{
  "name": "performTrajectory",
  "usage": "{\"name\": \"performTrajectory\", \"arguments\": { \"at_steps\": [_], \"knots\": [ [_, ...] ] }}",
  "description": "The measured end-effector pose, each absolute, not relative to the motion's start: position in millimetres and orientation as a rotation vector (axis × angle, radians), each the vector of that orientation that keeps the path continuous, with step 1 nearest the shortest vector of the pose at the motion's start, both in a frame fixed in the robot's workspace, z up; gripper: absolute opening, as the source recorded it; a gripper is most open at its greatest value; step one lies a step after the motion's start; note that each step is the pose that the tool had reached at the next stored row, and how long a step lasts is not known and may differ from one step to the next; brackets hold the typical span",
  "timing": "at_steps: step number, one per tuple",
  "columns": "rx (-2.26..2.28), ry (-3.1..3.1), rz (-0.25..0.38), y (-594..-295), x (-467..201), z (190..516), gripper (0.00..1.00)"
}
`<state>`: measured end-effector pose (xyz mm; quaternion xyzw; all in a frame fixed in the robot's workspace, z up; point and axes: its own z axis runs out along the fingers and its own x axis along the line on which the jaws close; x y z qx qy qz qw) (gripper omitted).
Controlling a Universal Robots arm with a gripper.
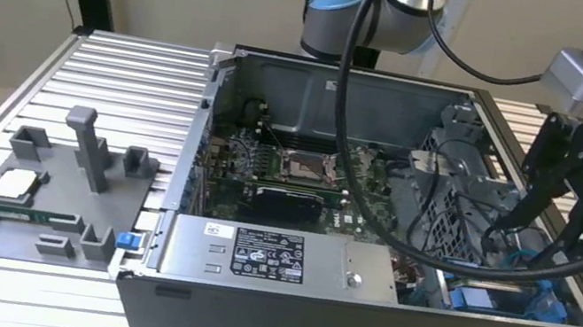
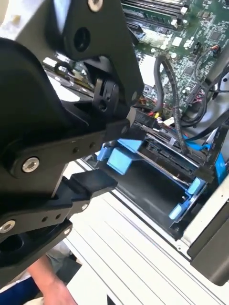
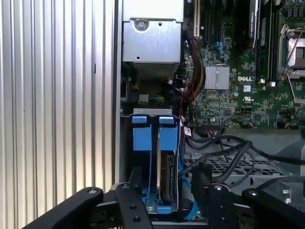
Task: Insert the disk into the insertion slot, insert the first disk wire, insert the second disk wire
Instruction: 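Insert the disk into the insertion slot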
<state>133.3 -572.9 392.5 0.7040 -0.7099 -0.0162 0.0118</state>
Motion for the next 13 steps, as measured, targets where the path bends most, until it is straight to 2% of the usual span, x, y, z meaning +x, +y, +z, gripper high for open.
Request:
{"name": "performTrajectory", "arguments": {
  "at_steps": [4,13],
  "knots": [
    [2.195,-2.214,-0.05,-572,133,403,1.0],
    [2.2,-2.219,-0.039,-550,133,397,1.0]
  ]
}}
